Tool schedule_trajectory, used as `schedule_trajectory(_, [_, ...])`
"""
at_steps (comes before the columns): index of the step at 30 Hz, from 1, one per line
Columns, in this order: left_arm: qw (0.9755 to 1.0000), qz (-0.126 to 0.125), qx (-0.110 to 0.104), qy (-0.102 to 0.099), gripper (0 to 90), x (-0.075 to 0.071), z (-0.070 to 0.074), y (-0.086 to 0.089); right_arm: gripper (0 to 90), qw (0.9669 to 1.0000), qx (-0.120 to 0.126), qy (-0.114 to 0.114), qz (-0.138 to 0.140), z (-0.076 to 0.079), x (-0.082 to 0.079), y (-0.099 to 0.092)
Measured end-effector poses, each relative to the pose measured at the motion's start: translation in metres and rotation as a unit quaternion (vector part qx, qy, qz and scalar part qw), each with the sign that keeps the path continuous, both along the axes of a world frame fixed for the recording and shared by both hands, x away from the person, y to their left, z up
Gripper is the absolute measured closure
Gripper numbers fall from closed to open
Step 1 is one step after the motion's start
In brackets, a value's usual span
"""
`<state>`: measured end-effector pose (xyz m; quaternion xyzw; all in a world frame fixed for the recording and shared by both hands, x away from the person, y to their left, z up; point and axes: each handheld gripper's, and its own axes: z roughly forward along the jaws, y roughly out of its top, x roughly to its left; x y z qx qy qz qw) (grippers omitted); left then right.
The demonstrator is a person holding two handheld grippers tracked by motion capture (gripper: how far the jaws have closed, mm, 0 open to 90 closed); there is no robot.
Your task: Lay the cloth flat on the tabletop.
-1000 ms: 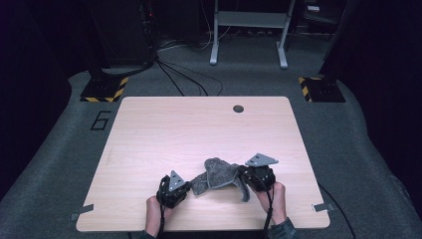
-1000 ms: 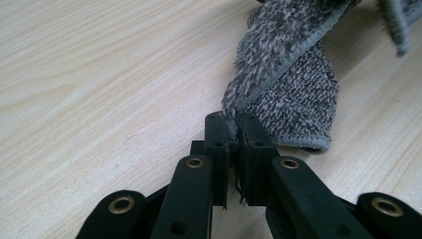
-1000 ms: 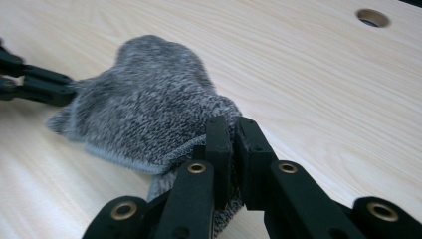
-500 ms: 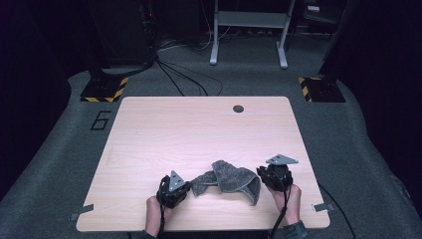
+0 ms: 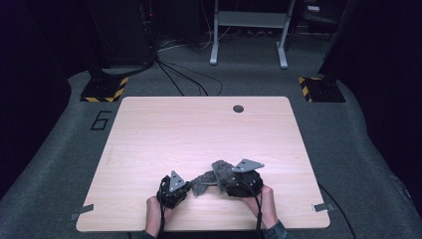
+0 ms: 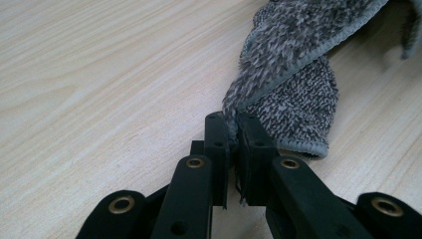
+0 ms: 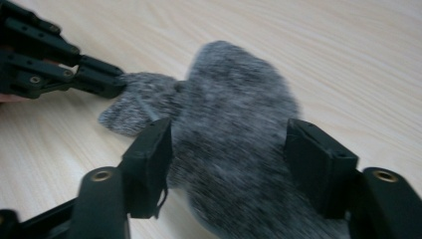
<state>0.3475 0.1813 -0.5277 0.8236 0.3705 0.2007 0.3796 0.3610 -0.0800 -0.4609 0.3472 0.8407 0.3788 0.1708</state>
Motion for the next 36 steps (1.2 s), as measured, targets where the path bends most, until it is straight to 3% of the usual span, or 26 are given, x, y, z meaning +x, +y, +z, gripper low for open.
schedule_trajectory(3, [1.0,-0.002,0.002,-0.001,83.7,0.0,0.0,0.0,26.2,0.9998,-0.017,0.0,0.01,-0.006,-0.001,0.019])
schedule_trajectory(4, [1.0,-0.003,0.003,0.002,83.7,0.0,0.0,0.0,26.1,0.9997,-0.021,-0.009,0.008,-0.008,0.0,0.024])
schedule_trajectory(6, [1.0,0.001,0.002,-0.003,83.6,0.0,0.0,-0.001,27.8,0.9994,-0.033,-0.006,0.006,-0.013,0.0,0.031])
schedule_trajectory(7, [1.0,0.002,0.002,-0.004,83.6,-0.001,0.0,-0.001,32.3,0.9991,-0.043,-0.005,0.003,-0.015,0.001,0.034])
schedule_trajectory(9, [1.0,0.0,0.003,-0.004,83.6,-0.001,0.0,-0.001,49.6,0.9982,-0.059,-0.011,-0.005,-0.018,0.002,0.034])
schedule_trajectory(11, [1.0,0.0,0.003,-0.003,83.6,-0.001,0.0,-0.001,63.4,0.9981,-0.058,-0.015,-0.011,-0.019,0.004,0.031])
schedule_trajectory(13, [1.0,-0.002,0.003,-0.003,83.5,-0.001,0.0,-0.001,73.1,0.9983,-0.051,-0.026,-0.013,-0.018,0.005,0.025])
schedule_trajectory(16, [1.0,-0.002,0.003,-0.004,83.6,-0.001,0.0,-0.001,79.9,0.998,-0.049,-0.032,-0.022,-0.014,0.007,0.017])
schedule_trajectory(23, [1.0,-0.002,0.005,-0.004,83.7,-0.001,0.0,0.0,82.1,0.997,-0.034,-0.052,-0.046,-0.004,0.015,-0.006])
schedule_trajectory(27, [1.0,0.003,0.003,-0.004,84.0,-0.002,0.0,0.006,81.6,0.995,-0.022,-0.055,-0.08,0.006,0.024,-0.031])
schedule_trajectory(32, [0.9999,0.011,-0.006,0.006,84.1,-0.005,0.0,0.025,80.9,0.994,-0.013,-0.047,-0.098,0.007,0.032,-0.052])
schedule_trajectory(36, [0.9994,0.026,-0.019,0.013,83.7,-0.009,0.0,0.042,78.8,0.9947,-0.008,-0.02,-0.1,-0.002,0.045,-0.051])
